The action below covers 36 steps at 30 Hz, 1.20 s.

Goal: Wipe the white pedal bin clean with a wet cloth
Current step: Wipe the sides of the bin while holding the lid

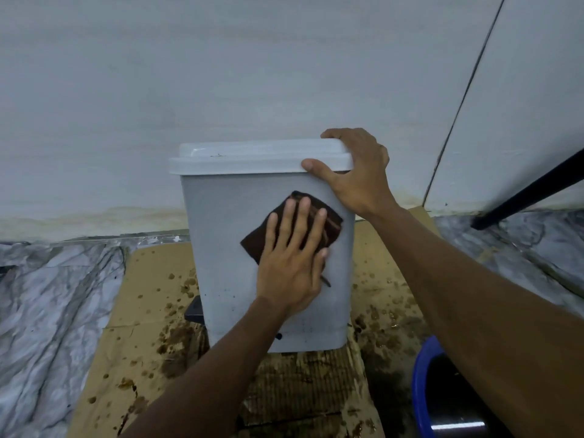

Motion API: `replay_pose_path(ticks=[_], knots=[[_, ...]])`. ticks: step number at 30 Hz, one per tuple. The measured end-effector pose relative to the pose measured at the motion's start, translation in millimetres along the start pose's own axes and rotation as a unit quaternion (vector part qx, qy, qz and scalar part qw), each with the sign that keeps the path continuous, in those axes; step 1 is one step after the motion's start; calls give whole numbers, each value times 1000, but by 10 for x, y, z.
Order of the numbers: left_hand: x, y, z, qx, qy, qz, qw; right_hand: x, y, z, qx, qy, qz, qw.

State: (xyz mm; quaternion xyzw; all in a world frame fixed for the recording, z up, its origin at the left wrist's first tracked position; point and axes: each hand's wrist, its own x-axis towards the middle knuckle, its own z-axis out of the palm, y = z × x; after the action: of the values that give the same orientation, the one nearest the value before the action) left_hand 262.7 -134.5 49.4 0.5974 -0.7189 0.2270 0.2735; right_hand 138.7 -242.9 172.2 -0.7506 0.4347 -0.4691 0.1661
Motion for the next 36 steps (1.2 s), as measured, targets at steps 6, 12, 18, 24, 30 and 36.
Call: replay_pose_path(ticks=[6, 12, 18, 24, 30, 36], knots=[[-765, 81, 199, 24, -127, 274, 953, -18, 31, 37, -2, 8, 1, 1000], [-1008, -371, 29, 61, -135, 289, 946, -77, 8, 45, -1, 13, -15, 1000], [-191, -82, -21, 10, -14, 1, 1000, -88, 42, 17, -12, -8, -37, 999], [-850, 260, 201, 35, -156, 254, 954, -75, 65, 20, -8, -9, -26, 1000], [-1315, -337, 8, 89, -185, 360, 910, -83, 38, 40, -1, -1, -16, 1000], [-546, -335, -44, 29, -67, 61, 996, -67, 51, 66, -9, 0, -15, 1000]])
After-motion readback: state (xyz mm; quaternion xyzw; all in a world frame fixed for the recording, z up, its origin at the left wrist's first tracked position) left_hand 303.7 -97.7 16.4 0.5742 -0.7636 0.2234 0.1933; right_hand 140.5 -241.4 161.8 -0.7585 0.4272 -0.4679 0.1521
